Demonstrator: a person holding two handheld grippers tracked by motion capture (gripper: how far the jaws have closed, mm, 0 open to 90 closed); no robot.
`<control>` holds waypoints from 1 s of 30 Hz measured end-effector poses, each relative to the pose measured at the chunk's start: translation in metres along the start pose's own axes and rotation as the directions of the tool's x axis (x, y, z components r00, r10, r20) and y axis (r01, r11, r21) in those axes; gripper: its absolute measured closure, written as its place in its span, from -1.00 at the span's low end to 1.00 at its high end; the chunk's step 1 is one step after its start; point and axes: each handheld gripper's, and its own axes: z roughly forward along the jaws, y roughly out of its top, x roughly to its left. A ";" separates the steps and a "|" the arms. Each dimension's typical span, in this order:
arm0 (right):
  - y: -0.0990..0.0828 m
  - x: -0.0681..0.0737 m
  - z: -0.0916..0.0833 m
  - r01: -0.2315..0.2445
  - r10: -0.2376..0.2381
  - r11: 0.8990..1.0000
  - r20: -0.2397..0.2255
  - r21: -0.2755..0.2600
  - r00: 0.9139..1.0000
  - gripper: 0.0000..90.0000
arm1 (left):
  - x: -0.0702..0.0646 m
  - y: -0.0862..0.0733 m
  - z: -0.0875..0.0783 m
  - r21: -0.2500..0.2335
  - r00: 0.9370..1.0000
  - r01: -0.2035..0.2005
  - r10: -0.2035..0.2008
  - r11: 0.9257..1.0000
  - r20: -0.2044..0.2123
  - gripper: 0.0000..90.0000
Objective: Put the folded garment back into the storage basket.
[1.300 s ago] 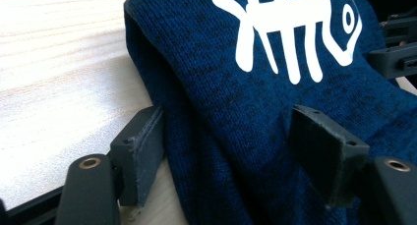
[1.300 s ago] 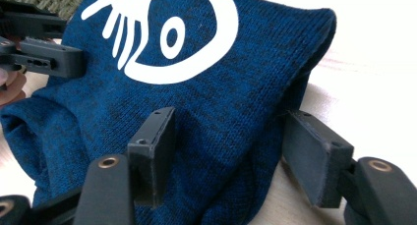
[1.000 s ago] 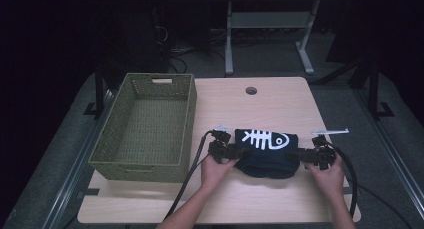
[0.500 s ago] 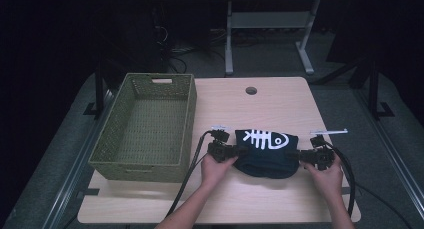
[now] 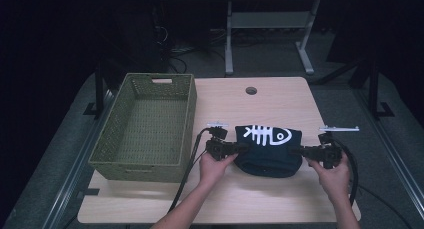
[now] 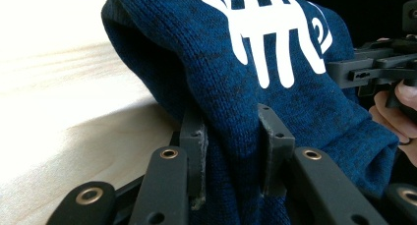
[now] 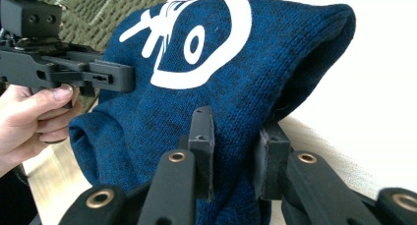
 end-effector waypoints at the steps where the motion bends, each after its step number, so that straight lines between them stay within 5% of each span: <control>1: 0.000 0.001 -0.002 -0.004 0.004 1.000 -0.001 -0.002 1.000 0.63 | -0.001 0.001 -0.001 0.001 1.000 -0.007 0.007 1.000 0.001 0.55; 30: 0.019 0.033 -0.027 0.018 -0.022 0.997 -0.051 -0.081 0.998 0.63 | -0.027 0.030 -0.044 -0.064 0.997 -0.045 0.049 0.997 0.059 0.55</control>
